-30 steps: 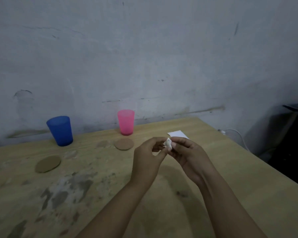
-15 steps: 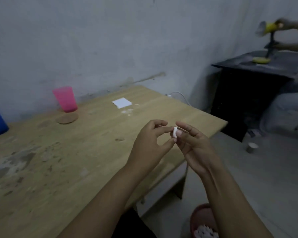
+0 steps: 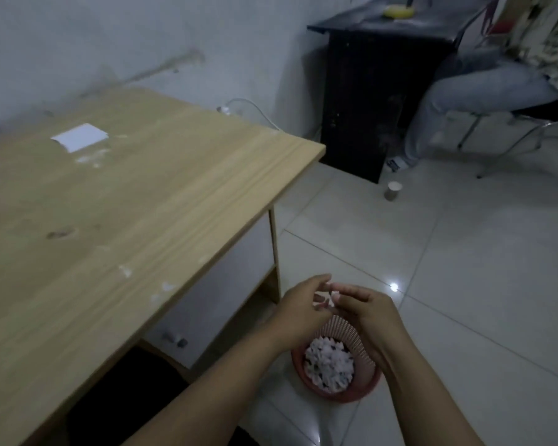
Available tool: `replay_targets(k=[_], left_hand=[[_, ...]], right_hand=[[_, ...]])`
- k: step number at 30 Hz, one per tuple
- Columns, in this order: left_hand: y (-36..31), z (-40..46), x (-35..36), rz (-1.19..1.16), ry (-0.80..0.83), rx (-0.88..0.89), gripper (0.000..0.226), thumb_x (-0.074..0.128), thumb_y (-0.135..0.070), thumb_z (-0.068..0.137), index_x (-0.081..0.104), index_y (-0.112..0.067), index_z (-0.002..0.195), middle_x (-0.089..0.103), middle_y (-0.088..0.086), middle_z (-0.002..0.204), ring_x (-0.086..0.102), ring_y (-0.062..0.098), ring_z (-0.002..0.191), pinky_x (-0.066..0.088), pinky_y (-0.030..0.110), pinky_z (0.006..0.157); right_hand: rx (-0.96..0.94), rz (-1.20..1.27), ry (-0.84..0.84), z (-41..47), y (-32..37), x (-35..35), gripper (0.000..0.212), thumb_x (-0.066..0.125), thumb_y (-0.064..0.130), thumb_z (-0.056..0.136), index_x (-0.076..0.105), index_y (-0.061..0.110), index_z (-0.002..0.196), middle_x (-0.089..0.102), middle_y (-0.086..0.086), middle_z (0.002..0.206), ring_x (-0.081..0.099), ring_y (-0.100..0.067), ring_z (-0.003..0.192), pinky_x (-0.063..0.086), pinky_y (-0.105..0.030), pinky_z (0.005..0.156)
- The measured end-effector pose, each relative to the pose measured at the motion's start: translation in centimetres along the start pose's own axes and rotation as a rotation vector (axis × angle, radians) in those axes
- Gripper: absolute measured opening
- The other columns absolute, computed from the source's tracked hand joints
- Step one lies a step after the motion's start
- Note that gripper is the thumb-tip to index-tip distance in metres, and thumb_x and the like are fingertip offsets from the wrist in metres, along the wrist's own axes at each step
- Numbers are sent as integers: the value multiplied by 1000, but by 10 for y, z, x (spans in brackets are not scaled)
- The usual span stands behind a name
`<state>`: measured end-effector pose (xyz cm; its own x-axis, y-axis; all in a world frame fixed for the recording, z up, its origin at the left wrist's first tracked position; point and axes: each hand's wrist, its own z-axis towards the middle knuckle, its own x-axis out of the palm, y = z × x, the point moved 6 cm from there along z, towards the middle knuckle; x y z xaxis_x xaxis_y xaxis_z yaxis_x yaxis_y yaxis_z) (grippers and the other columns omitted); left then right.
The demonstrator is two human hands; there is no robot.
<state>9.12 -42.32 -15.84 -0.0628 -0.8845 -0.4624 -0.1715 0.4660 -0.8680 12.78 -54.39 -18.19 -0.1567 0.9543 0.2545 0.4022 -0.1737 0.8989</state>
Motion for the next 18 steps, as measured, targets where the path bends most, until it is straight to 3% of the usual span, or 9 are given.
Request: replay_targets(k=[3, 6, 9, 12, 15, 18], left_hand=[[51, 17, 37, 10, 74, -153, 50, 62, -9, 85, 49, -20, 132, 57, 7, 131, 57, 14, 111, 46, 27, 97], [98, 23, 65, 30, 147, -340, 53, 60, -9, 85, 46, -13, 136, 55, 8, 134, 53, 19, 119, 42, 33, 103], [124, 23, 80, 14, 177, -444, 51, 59, -11, 86, 47, -10, 136, 55, 11, 133, 53, 22, 120, 43, 35, 102], [131, 25, 82, 21, 176, -463, 50, 56, -11, 89, 45, -10, 137, 52, 12, 137, 51, 22, 123, 42, 31, 103], [129, 29, 79, 49, 164, -447, 46, 51, -10, 92, 45, -11, 137, 50, 9, 139, 48, 21, 126, 40, 29, 102], [123, 30, 76, 62, 144, -429, 45, 50, -7, 92, 46, -10, 136, 50, 10, 140, 48, 20, 127, 39, 30, 105]], right_hand=[[119, -156, -131, 21, -54, -38, 16, 60, -10, 81, 68, -9, 95, 69, -25, 88, 67, -35, 79, 56, -39, 80], [238, -260, -280, 42, -105, -71, 17, 59, -8, 81, 67, -5, 95, 66, -22, 92, 64, -27, 74, 56, -36, 75], [366, -403, -320, 58, -145, -90, 28, 57, 2, 84, 64, -1, 111, 67, -21, 104, 64, -30, 86, 54, -42, 82], [456, -474, -297, 64, -165, -99, 27, 52, 5, 87, 61, -4, 111, 66, -21, 101, 57, -20, 69, 49, -28, 60], [510, -438, -300, 65, -171, -101, 23, 51, 4, 87, 60, -7, 104, 62, -28, 114, 62, -32, 84, 52, -40, 79], [505, -456, -251, 67, -171, -94, 31, 49, 2, 87, 54, -11, 115, 58, -31, 120, 58, -42, 107, 49, -49, 93]])
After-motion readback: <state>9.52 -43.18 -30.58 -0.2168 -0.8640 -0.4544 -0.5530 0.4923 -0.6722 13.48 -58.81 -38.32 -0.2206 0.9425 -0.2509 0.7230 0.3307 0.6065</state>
